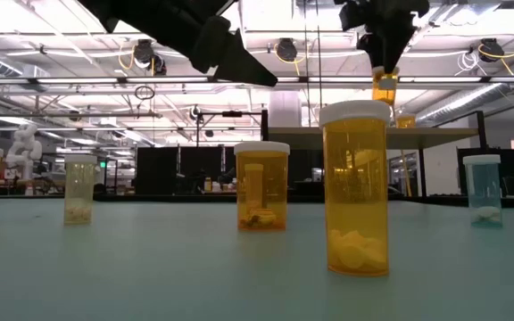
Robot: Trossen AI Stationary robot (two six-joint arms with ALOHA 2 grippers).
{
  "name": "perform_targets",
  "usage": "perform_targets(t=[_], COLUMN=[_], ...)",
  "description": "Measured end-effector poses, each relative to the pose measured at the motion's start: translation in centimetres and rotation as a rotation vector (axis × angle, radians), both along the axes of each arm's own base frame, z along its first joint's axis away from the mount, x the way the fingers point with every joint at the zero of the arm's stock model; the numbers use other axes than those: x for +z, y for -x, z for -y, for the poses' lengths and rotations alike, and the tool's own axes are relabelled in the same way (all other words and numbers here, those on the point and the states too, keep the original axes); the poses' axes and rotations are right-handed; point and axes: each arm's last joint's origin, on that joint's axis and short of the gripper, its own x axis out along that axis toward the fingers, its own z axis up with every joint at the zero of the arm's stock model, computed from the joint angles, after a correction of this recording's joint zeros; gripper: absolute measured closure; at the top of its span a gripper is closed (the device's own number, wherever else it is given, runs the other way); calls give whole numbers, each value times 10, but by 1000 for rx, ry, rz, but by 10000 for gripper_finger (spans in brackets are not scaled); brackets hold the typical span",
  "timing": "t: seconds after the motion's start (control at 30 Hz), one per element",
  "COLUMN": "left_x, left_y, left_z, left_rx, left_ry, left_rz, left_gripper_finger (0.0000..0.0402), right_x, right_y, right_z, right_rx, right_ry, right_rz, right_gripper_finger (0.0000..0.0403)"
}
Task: Pick and place medicine bottles onto shelf by color
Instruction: Put the orange pill bottle on the shelf
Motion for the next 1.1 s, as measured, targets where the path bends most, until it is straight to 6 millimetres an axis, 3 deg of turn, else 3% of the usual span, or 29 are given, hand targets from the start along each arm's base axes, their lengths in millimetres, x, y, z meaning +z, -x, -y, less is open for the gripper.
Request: perform_targets(t=[0.33,0.83,1.1], left_x=[0,3,5], left_y=[0,-1,0], left_z=[0,10,20], left_rx=[-1,-70,-108], left_ry=[1,71,56], left_rz=[-5,37,55], left_gripper_finger=[83,99,98], right_x=[2,19,0], right_y=[28,80,92], right_z=[39,60,71], right_rx=[-88,-191,-151], right_ry=[19,115,64], right_rz=[-14,-16,-90], right_gripper_finger=[192,192,192])
